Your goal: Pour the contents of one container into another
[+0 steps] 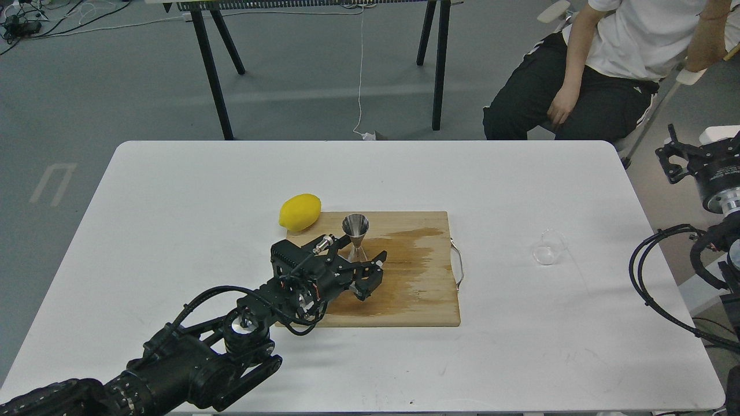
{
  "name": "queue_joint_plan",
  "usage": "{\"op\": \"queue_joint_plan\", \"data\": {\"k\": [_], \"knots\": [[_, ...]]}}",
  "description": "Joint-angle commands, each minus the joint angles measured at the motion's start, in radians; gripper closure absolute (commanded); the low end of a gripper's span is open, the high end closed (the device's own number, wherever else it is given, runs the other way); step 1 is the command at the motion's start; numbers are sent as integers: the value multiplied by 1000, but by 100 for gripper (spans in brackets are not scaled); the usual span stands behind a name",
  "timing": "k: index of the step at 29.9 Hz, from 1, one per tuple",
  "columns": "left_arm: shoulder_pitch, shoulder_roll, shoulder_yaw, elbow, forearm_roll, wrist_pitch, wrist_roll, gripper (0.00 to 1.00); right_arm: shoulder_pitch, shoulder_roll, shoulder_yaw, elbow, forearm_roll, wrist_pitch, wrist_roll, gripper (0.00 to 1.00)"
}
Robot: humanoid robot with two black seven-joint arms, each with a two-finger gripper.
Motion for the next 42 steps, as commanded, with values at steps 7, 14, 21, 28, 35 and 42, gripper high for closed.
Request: {"op": "queue_joint_plan", "data": {"k": [7, 14, 21, 28, 35, 42], "knots": [[38, 109, -5, -67, 0, -1, 0, 20, 0, 0, 0, 0, 0, 0, 0, 0], [40, 247, -28, -172, 0, 1, -3, 20, 0, -1, 2, -3, -1, 0, 0, 0], [74, 417, -69, -301, 0, 7, -4, 22, 0, -1, 0, -3, 0, 0, 0, 0], [51, 460, -206, -318, 0, -3, -60, 22, 0, -1, 0, -3, 0, 0, -3, 0], [-73, 437, -227, -320, -393, -19, -63, 20, -17, -15, 17, 5, 8, 0, -6, 0], [-135, 387, -324, -323, -1098, -85, -130, 1, -256, -37, 57, 286, 230, 0, -75, 0]]}}
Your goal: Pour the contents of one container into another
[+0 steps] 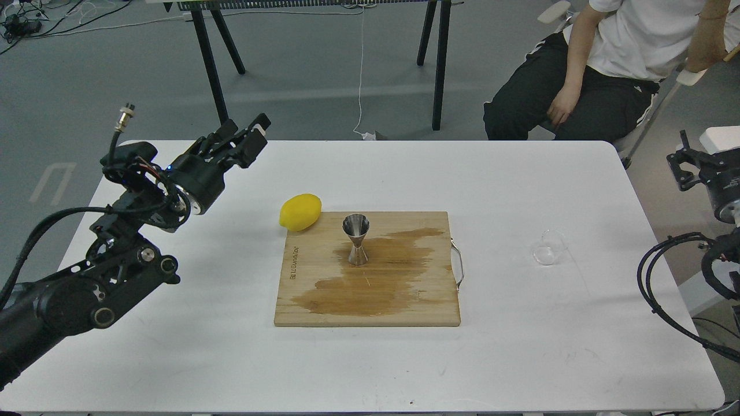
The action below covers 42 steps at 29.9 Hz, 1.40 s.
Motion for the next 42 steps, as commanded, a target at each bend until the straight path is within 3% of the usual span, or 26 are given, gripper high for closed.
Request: {"op": "queue_joint_plan", "data": {"k": [1, 3, 6, 8, 17, 21, 26, 37, 42], "knots": [[-8, -7, -60, -1, -299, -76, -70, 1, -141, -13, 7, 173, 108, 0, -25, 0], [-6, -7, -124, 2, -425, -175, -102, 1, -219, -13, 7, 237, 123, 0, -30, 0], [2, -19, -260, 25, -661, -320, -99, 0, -298, -1, 8, 256, 136, 0, -34, 0], [-1, -37, -300, 50, -794, -354, -95, 0, -332, 0, 5, 255, 162, 0, -34, 0], [-6, -86, -351, 172, -1218, -395, -30, 0, -491, 71, -88, 360, 321, 0, -76, 1], [-35, -109, -397, 245, -1257, -476, -30, 0, -527, 100, -134, 377, 323, 0, -106, 1], [-40, -106, -402, 245, -1257, -486, -30, 0, -461, 125, -193, 376, 323, 0, -111, 1], [-41, -99, -403, 243, -1255, -477, -38, 0, -320, 172, -202, 362, 311, -324, -111, 1], [-40, -91, -403, 243, -1254, -475, -42, 0, -269, 172, -245, 348, 306, -424, -111, 1]]}}
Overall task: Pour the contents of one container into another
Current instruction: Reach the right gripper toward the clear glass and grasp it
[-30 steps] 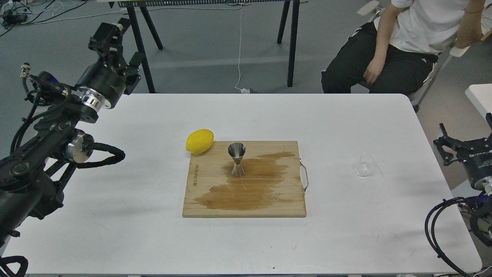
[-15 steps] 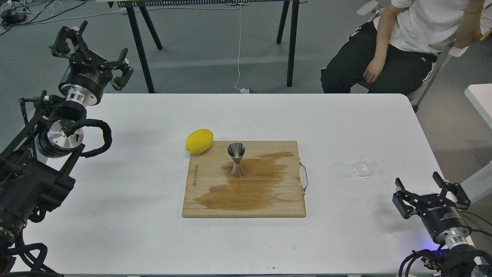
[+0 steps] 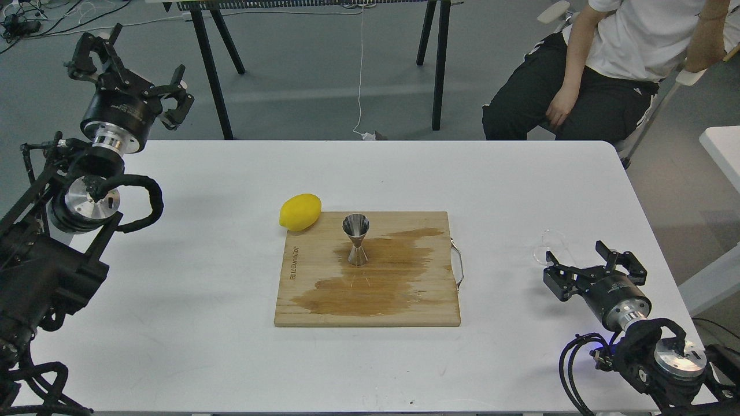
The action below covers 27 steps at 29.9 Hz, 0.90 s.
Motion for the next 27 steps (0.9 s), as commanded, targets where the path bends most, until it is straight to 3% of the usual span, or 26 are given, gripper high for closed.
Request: {"op": "queue_joint_plan", "data": {"k": [1, 11, 19, 22, 27], "knots": [[1, 6, 0, -1, 0, 1, -2, 0, 38, 0, -30, -13, 1, -68, 0, 1], [1, 20, 0, -1, 0, 1, -4, 0, 103, 37, -61, -77, -1, -117, 3, 3], [-1, 23, 0, -1, 0, 1, -4, 0, 140, 78, -50, -159, -1, -107, 1, 14], [-1, 23, 2, -1, 2, 1, -4, 0, 144, 85, -45, -162, -1, -104, 1, 22], [-1, 23, 2, -1, 3, 1, -4, 0, 187, 88, -48, -211, 1, -104, 0, 50]]}}
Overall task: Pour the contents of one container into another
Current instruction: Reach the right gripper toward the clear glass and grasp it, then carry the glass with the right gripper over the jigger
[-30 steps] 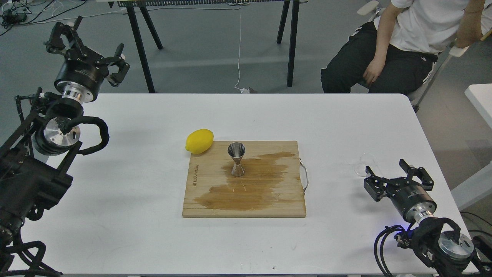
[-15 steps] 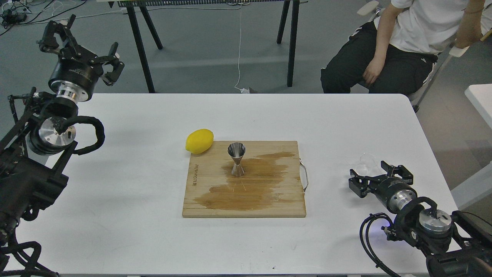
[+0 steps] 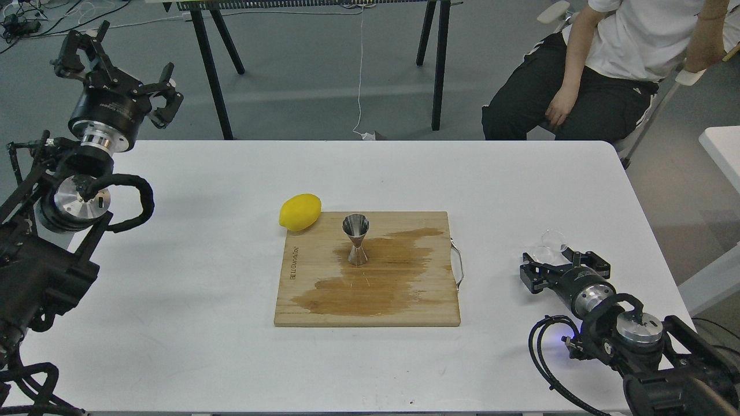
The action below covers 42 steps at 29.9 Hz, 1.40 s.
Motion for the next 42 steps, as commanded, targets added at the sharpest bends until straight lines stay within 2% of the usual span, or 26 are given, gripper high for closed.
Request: {"op": "queue_joint_plan", "data": {"k": [1, 5, 12, 18, 25, 30, 42], "knots": [[-1, 0, 0, 0, 2, 0, 0, 0, 25, 4, -2, -35, 0, 0, -1, 52], [-3, 1, 0, 0, 2, 2, 0, 0, 30, 10, -3, -34, 0, -1, -1, 60], [-3, 15, 0, -6, 0, 3, 0, 0, 44, 9, -22, 1, -4, -3, -3, 64], [-5, 32, 0, -8, 0, 2, 0, 0, 67, -28, -109, 200, -65, -23, 1, 64], [-8, 35, 0, -9, 0, 3, 0, 0, 139, -50, -209, 442, -303, -127, 1, 64], [-8, 37, 0, -9, 0, 5, 0, 0, 266, -53, -393, 445, -392, -136, 11, 64], [-8, 35, 0, -9, 3, 29, 0, 0, 453, -20, -583, 420, -637, -210, 16, 64]]}}
